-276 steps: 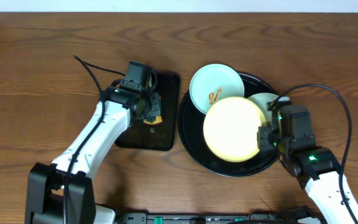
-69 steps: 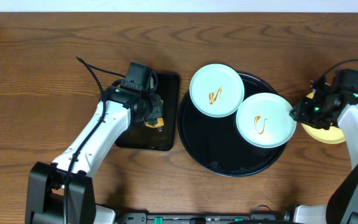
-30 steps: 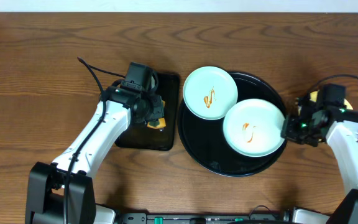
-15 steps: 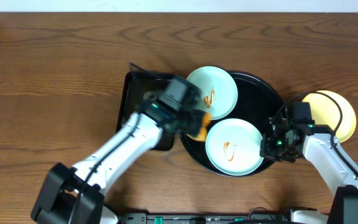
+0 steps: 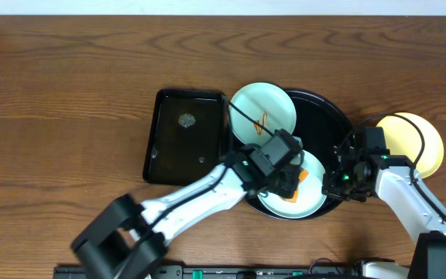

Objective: Clean dirty plates on tray and stack at the side
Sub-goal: 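Release the yellow plate and move the right gripper to a blue plate rim, then grip the lower blue plate rim with the right gripper and lift it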

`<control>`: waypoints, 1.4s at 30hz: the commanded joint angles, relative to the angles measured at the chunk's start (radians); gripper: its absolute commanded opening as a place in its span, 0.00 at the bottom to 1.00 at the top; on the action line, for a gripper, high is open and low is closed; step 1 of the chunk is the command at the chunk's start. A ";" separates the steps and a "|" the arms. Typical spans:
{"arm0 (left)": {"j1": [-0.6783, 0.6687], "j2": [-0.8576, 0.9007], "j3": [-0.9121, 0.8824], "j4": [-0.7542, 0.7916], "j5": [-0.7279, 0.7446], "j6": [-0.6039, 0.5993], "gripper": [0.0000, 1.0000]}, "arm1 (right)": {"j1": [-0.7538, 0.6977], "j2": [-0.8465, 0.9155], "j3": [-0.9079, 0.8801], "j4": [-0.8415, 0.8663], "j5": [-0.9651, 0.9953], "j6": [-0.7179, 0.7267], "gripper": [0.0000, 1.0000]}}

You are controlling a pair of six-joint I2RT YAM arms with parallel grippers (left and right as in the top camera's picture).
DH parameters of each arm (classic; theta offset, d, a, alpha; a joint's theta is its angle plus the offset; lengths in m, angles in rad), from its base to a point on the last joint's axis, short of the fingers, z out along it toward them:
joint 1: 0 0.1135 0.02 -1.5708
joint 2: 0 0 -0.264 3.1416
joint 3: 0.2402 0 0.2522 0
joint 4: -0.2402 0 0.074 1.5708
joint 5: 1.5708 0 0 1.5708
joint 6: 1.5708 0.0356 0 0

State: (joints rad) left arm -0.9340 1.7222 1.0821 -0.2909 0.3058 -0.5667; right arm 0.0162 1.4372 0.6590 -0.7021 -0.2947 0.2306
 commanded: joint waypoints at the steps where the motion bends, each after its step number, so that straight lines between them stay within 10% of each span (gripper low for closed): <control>1: -0.028 0.054 0.002 0.047 -0.006 -0.075 0.08 | 0.013 -0.004 -0.006 -0.002 -0.010 0.009 0.01; 16: -0.005 0.129 0.002 -0.043 -0.408 -0.082 0.08 | 0.013 -0.004 -0.006 -0.021 -0.010 0.008 0.01; 42: -0.044 0.044 0.015 0.106 -0.208 0.004 0.08 | 0.013 -0.004 -0.006 -0.043 -0.010 0.008 0.01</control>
State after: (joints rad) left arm -0.9497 1.7233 1.0863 -0.1989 0.0990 -0.5537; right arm 0.0166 1.4372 0.6586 -0.7361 -0.2989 0.2348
